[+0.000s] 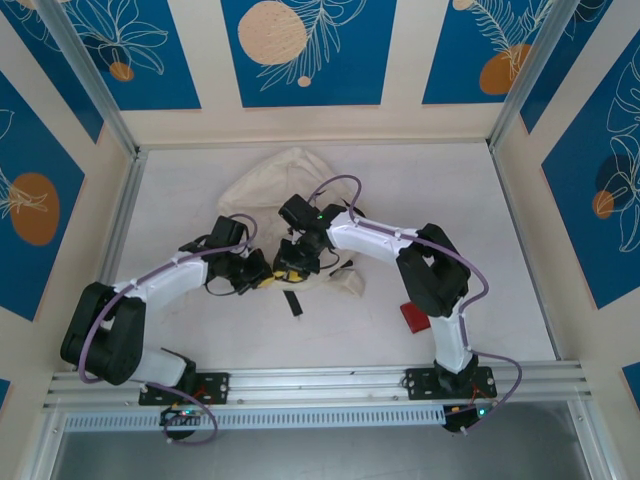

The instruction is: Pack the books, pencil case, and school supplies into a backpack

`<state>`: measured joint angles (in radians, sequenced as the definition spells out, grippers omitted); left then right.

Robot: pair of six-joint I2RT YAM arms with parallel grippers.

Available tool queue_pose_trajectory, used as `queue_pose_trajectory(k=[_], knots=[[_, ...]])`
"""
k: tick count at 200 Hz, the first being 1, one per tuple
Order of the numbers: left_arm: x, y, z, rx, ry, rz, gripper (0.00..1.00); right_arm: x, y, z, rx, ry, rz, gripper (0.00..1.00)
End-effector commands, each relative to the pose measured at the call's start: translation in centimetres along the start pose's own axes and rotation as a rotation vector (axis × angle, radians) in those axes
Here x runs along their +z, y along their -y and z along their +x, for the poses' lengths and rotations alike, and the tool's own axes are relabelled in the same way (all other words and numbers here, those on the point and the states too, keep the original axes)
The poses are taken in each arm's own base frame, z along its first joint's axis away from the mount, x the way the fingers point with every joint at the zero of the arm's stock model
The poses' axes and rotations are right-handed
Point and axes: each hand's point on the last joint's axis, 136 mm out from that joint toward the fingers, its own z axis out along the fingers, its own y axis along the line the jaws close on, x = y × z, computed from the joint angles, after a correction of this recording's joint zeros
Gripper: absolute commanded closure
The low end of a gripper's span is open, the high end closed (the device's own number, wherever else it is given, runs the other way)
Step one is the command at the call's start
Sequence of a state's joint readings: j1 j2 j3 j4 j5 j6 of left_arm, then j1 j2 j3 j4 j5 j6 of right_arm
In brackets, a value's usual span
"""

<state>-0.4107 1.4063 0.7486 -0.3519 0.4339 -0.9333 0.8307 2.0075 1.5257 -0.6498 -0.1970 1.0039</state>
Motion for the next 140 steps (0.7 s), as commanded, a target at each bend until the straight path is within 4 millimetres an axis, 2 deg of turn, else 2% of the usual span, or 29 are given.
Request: queue_pose_trajectory(k=[1, 57, 83, 93, 116, 140], knots=[[-0.3, 0.7, 0.5, 0.038, -0.007, 0.030, 1.00, 0.4, -1.3, 0.6, 0.030, -0.054, -0.052, 0.71], [-0.5, 1.0, 0.5, 0.042, -0.002, 0.038, 1.00, 1.3, -0.8, 0.2, 0.051, -0.063, -0.043, 0.75], [-0.6, 0.9, 0.5, 0.039, 0.002, 0.036, 1.00, 1.5, -0.6, -0.3, 0.063, -0.046, -0.048, 0.90], [-0.6, 0.9, 0.4, 0.038, 0.005, 0.033, 1.00, 1.6, -0.5, -0.5, 0.069, -0.034, -0.047, 0.93], [-0.7, 0.8, 0.5, 0.039, 0.006, 0.030, 1.00, 1.6, -0.2, -1.0, 0.075, 0.001, -0.030, 0.93], [-0.7, 0.8, 0.4, 0.039, 0.006, 0.029, 1.00, 1.6, -0.3, -1.2, 0.060, 0.005, -0.034, 0.85]])
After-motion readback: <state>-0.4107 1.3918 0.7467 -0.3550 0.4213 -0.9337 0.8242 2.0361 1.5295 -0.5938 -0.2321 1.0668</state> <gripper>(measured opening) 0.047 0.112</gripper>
